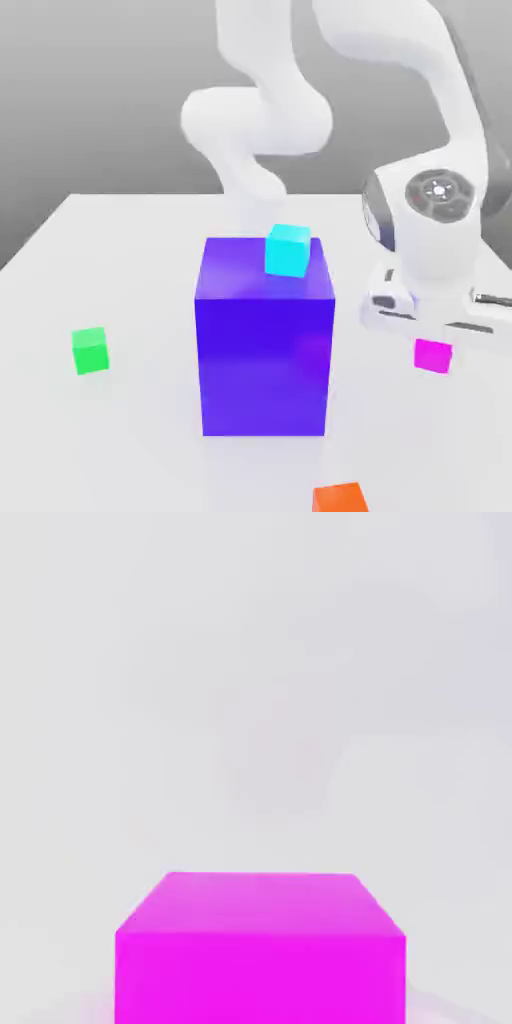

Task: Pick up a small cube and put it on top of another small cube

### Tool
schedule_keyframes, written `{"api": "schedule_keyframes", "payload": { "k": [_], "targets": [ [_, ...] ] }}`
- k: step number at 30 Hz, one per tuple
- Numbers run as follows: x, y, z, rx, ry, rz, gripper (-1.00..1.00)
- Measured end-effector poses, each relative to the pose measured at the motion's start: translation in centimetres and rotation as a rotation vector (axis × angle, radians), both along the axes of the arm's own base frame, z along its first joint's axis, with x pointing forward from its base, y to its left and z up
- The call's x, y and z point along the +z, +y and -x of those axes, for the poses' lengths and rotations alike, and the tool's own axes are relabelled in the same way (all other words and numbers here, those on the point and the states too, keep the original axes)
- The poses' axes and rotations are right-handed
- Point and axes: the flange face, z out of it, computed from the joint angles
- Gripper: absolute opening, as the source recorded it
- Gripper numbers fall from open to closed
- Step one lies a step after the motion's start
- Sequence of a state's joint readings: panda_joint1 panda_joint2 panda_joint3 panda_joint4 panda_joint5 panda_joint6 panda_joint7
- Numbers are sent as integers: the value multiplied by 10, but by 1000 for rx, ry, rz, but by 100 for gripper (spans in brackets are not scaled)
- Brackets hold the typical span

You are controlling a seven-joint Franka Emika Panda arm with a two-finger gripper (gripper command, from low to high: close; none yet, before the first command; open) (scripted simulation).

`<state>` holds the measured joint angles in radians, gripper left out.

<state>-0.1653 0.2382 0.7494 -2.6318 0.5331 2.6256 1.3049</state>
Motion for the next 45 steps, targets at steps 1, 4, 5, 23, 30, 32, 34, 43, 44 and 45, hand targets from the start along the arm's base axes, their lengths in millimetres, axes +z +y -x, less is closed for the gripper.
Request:
{"api": "schedule_keyframes", "payload": {
  "k": [1,4,5,23,30,32,34,43,44,45],
  "targets": [
    [-1,-1,-3,-1,6,-19,-100],
    [-5,-2,-12,-4,17,-80,-100],
    [-6,-2,-15,-5,18,-101,-100],
    [9,-9,-92,-25,-236,-488,-100],
    [40,-170,-148,-456,-330,-432,-100],
    [48,-220,-151,-585,-349,-414,-100],
    [56,-270,-148,-719,-361,-397,-100],
    [49,-380,-95,-1167,-141,-273,-100],
    [48,-385,-89,-1199,-115,-259,-100],
    [47,-390,-84,-1231,-89,-244,-100]
  ]
}}
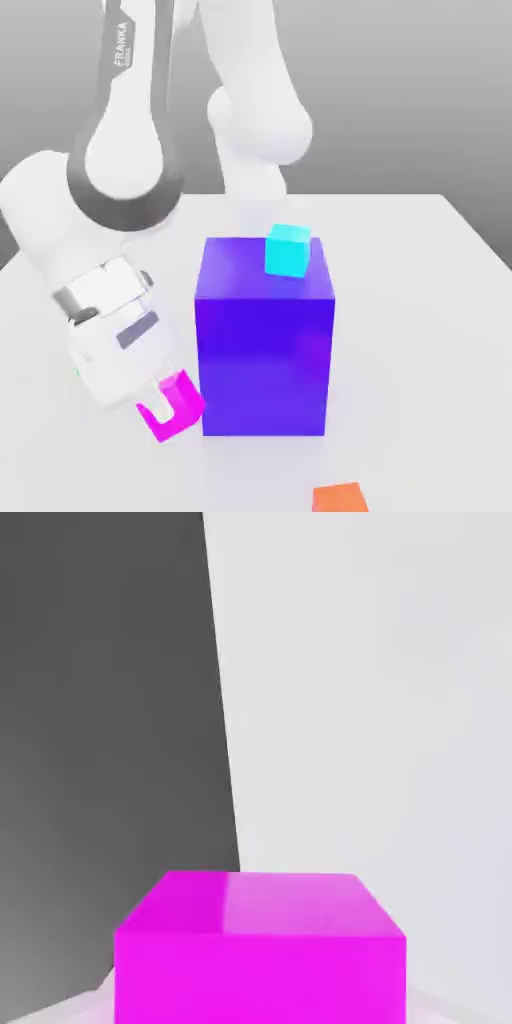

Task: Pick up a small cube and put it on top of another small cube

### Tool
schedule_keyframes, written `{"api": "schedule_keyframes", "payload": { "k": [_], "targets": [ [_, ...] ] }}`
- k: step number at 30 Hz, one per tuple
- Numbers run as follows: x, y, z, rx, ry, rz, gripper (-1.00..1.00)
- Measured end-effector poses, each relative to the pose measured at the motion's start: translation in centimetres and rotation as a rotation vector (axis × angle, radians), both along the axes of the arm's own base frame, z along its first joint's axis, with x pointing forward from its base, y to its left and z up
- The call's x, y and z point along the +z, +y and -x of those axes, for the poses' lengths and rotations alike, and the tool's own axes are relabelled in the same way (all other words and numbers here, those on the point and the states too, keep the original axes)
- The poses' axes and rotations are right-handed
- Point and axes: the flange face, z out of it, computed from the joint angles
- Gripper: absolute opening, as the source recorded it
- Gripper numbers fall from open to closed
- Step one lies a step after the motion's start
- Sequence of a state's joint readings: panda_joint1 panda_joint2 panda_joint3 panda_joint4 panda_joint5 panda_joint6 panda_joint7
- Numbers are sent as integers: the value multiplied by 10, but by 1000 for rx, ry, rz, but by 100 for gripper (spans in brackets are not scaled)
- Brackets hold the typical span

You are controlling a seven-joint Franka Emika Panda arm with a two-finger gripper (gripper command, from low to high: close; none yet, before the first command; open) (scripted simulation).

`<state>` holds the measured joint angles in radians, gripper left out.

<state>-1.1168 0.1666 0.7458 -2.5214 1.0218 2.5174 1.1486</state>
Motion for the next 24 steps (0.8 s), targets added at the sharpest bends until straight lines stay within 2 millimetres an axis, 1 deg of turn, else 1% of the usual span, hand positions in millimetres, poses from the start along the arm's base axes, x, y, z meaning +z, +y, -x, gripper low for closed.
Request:
{"api": "schedule_keyframes", "payload": {
  "k": [6,12,24],
  "targets": [
    [-3,-25,32,-169,167,-18,-100],
    [-1,-49,64,-350,307,-14,-100],
    [11,-82,123,-723,514,59,-100]
  ]
}}
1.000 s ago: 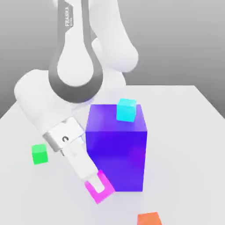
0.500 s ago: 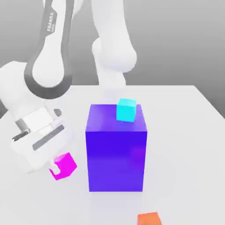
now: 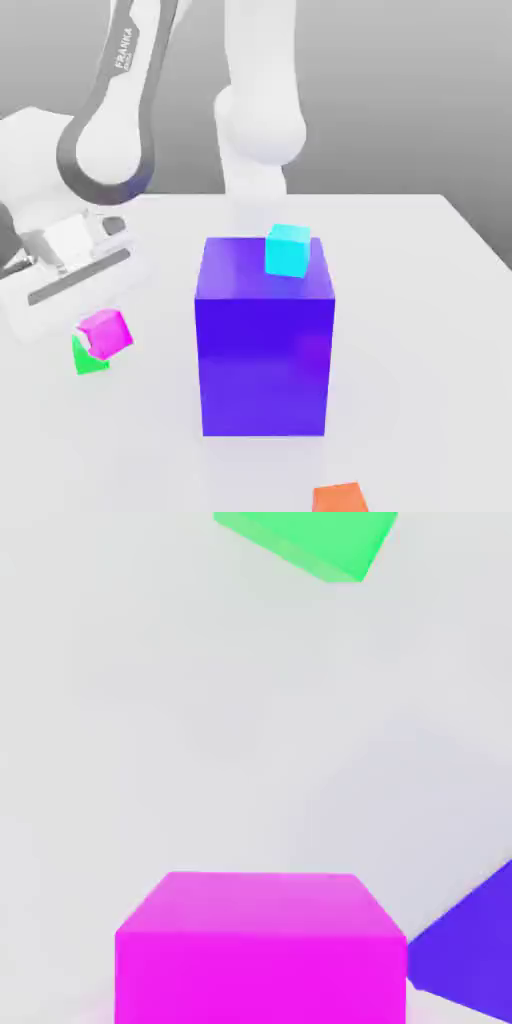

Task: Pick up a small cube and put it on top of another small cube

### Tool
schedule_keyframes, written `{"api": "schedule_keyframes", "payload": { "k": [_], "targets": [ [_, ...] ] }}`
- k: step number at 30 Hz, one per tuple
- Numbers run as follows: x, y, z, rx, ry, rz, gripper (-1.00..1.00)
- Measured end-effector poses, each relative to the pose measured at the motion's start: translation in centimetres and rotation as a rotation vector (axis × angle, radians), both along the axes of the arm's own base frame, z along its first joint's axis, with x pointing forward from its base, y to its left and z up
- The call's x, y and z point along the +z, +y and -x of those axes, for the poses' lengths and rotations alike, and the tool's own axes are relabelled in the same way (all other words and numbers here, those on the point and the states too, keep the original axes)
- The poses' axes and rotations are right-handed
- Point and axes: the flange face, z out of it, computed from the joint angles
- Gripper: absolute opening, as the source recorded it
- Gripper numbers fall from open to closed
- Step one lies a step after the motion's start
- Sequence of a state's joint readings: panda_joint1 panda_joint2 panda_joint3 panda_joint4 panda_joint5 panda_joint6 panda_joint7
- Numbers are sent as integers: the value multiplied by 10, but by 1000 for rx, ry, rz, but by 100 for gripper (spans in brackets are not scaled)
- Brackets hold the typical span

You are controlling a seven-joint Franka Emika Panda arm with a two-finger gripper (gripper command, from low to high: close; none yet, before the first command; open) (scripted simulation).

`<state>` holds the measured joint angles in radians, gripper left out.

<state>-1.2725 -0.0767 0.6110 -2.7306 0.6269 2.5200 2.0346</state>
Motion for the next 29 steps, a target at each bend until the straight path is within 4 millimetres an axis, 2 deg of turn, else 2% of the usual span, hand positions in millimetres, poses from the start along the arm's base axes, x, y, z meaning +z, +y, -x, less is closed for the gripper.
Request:
{"api": "schedule_keyframes", "payload": {
  "k": [14,16,21,22,23,29],
  "targets": [
    [14,-24,67,-440,192,203,-100],
    [7,-24,70,-464,206,226,-100],
    [-33,-29,75,-490,213,233,-100],
    [-33,-31,77,-499,213,232,-100],
    [-33,-31,76,-496,212,233,100],
    [-33,-31,76,-497,212,233,100]
  ]
}}
